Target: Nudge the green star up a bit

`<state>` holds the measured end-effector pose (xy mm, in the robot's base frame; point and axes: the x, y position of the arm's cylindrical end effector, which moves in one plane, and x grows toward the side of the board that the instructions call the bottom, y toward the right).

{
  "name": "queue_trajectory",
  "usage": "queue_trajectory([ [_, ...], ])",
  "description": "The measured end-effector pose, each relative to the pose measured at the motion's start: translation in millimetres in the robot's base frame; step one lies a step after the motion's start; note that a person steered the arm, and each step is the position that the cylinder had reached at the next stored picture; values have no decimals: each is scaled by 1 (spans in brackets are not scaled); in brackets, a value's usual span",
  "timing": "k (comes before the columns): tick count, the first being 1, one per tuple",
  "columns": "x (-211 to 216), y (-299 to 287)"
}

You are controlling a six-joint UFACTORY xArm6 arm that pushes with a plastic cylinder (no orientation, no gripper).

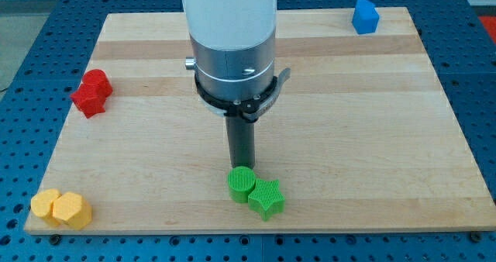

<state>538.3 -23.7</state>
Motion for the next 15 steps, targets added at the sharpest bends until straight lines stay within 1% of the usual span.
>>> queue_trajectory([
  [2,-2,0],
  [3,-35,-6],
  [4,-58,-51],
  [5,-49,-118],
  [6,2,-149],
  [7,62,-146],
  [8,80,-136],
  [9,80,-127],
  [10,80,-77],
  [12,78,50],
  [13,70,89],
  [15,63,15],
])
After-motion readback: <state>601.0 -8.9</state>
